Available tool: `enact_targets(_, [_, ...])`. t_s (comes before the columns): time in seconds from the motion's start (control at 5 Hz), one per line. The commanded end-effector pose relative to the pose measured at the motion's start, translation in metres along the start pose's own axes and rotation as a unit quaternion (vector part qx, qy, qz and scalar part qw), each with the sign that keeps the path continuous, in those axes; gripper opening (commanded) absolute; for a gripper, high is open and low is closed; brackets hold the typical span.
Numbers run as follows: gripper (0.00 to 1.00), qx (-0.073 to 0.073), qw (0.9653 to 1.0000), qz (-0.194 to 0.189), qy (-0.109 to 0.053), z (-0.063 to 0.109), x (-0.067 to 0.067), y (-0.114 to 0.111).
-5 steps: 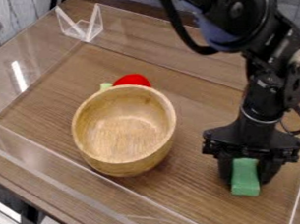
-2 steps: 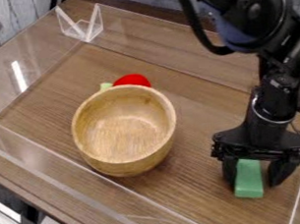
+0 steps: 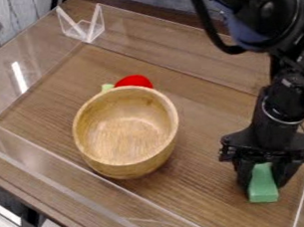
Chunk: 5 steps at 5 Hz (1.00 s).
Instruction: Remove the green stick from the brown bowl and put it on the table
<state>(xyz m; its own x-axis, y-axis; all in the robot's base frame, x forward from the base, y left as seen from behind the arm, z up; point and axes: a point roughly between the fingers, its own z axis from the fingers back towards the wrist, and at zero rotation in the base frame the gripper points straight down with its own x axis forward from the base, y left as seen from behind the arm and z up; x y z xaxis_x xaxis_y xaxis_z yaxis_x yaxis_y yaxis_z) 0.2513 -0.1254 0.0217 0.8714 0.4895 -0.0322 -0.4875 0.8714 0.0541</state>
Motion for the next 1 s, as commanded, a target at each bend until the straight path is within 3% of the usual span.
enact_targets(0.0, [0.0, -0.031, 0.9993, 0.004, -0.019, 0.029, 0.009, -0.002])
enact_targets(0.6, [0.0, -0.03, 0.9994, 0.005, -0.014, 0.04, 0.022, 0.007])
enact_targets(0.8, [1.0, -0.028, 0.9995, -0.003, -0.012, 0.045, 0.026, 0.014])
